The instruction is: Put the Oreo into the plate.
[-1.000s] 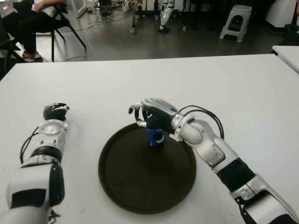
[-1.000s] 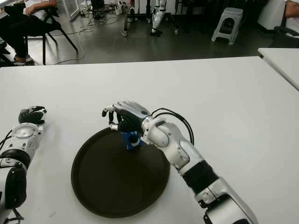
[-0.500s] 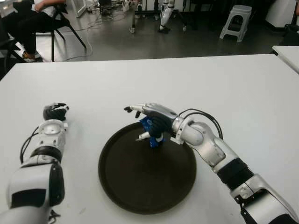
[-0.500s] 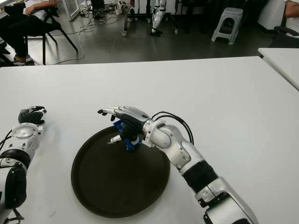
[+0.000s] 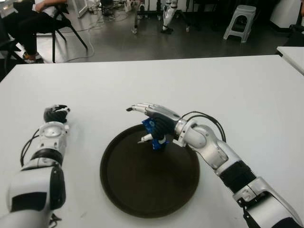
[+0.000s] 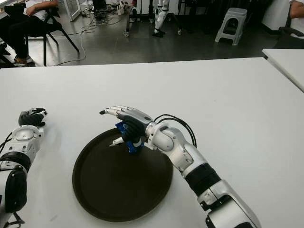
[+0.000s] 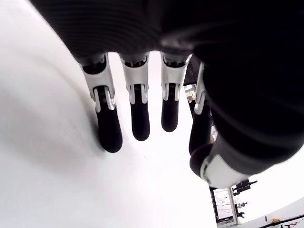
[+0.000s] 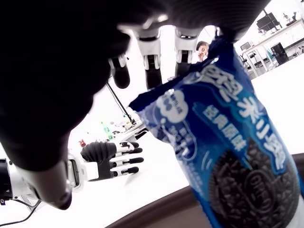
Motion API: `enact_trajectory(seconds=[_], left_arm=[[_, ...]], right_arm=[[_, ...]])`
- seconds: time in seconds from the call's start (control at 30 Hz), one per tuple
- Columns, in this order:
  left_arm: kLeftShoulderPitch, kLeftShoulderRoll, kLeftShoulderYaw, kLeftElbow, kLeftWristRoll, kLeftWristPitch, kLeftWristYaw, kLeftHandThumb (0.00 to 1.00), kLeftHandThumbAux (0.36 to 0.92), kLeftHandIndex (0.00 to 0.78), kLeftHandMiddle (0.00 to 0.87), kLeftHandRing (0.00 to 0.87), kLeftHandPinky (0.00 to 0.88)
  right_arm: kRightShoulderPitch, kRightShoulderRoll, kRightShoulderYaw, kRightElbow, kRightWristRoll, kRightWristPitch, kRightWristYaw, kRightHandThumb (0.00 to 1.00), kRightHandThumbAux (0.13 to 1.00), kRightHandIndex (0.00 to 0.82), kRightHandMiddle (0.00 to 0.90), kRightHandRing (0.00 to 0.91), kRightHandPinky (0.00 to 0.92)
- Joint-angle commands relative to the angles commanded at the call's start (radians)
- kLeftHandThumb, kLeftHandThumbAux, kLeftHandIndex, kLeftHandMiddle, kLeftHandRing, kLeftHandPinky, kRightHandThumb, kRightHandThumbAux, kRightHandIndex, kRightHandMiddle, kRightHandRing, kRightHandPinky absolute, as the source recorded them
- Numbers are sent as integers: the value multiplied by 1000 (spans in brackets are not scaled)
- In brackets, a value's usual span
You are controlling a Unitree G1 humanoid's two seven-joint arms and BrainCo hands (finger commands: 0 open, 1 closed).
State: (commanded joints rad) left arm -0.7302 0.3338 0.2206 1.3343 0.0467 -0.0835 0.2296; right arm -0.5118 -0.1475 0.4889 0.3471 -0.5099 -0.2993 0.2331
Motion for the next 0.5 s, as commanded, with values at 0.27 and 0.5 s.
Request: enact_trajectory(seconds=[0.27,0.5], left_arm=[[1,1,-6,0,5,-2,1,683,721,399,200,206,218],[1,0,-9,0,7,-7,4,683,722,400,204,212,236]], right_arm=[[-6,2,0,19,1,-8,-18,87,717,67,146,122,87],[-9,4,-1,33,4,-17,-28,100,725,73,156,135,102]])
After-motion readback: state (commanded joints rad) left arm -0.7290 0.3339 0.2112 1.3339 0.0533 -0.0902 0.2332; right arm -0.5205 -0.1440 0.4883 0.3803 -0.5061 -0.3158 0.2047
